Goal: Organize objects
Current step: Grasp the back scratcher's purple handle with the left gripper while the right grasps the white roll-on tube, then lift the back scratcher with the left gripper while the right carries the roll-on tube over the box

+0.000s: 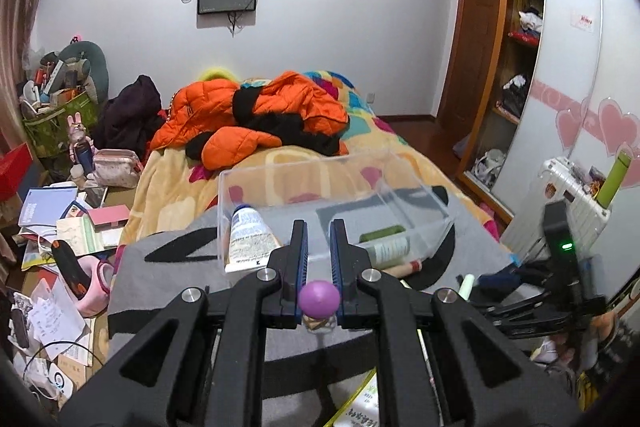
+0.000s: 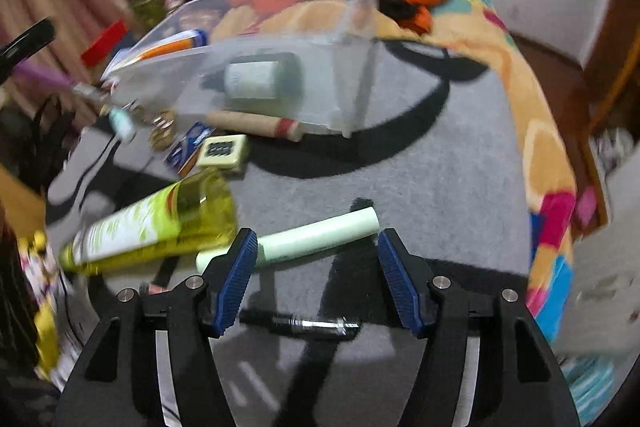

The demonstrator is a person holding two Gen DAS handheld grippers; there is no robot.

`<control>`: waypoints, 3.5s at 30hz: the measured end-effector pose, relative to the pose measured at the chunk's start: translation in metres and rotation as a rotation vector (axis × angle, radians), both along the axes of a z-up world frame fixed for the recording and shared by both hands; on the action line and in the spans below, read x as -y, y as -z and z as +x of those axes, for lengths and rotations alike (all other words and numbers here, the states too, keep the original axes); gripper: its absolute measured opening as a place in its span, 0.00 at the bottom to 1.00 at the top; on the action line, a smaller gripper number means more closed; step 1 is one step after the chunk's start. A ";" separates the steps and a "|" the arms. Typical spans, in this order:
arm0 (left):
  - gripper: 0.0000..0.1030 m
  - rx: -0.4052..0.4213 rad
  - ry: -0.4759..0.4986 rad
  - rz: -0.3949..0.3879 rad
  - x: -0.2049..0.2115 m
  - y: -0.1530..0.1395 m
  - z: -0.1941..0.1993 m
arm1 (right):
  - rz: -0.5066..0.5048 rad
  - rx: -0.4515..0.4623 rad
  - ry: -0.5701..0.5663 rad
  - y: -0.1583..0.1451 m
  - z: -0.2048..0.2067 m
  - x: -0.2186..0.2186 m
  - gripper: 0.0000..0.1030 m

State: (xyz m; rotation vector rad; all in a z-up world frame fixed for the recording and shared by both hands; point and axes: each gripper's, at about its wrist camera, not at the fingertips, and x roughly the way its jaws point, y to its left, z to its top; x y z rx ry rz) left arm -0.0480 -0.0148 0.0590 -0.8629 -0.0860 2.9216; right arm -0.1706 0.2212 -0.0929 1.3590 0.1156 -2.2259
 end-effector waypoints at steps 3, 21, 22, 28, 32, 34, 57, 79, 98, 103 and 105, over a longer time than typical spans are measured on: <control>0.10 -0.013 0.008 -0.012 -0.002 0.000 0.001 | -0.038 0.009 0.045 0.005 -0.003 0.006 0.59; 0.10 0.270 -0.030 0.033 0.028 0.089 -0.006 | 0.023 -0.065 0.022 0.004 -0.003 -0.004 0.16; 0.10 0.289 -0.030 0.029 0.028 0.094 -0.006 | 0.026 -0.070 0.020 0.004 -0.003 -0.003 0.16; 0.11 0.343 0.020 0.045 0.026 0.103 -0.005 | 0.025 -0.077 0.013 0.003 -0.005 0.000 0.14; 0.24 0.365 0.076 0.013 0.012 0.106 -0.012 | 0.034 -0.079 0.008 0.002 -0.004 0.000 0.14; 0.24 0.390 0.101 -0.004 0.005 0.110 -0.017 | 0.054 -0.081 0.002 0.002 -0.003 0.001 0.14; 0.07 0.268 0.121 -0.124 -0.021 0.084 -0.007 | 0.011 -0.194 0.006 -0.019 0.011 0.003 0.14; 0.08 0.428 0.195 -0.065 -0.018 0.114 -0.028 | -0.113 -0.322 0.034 -0.079 0.016 0.008 0.14; 0.07 0.312 0.153 -0.040 -0.012 0.090 -0.022 | -0.155 -0.483 0.041 -0.137 -0.009 0.034 0.14; 0.07 0.250 0.149 0.014 0.000 0.068 -0.015 | -0.142 -0.483 0.036 -0.139 -0.020 0.045 0.14; 0.01 0.221 0.150 0.019 -0.001 0.057 -0.011 | -0.132 -0.480 0.032 -0.138 -0.023 0.049 0.14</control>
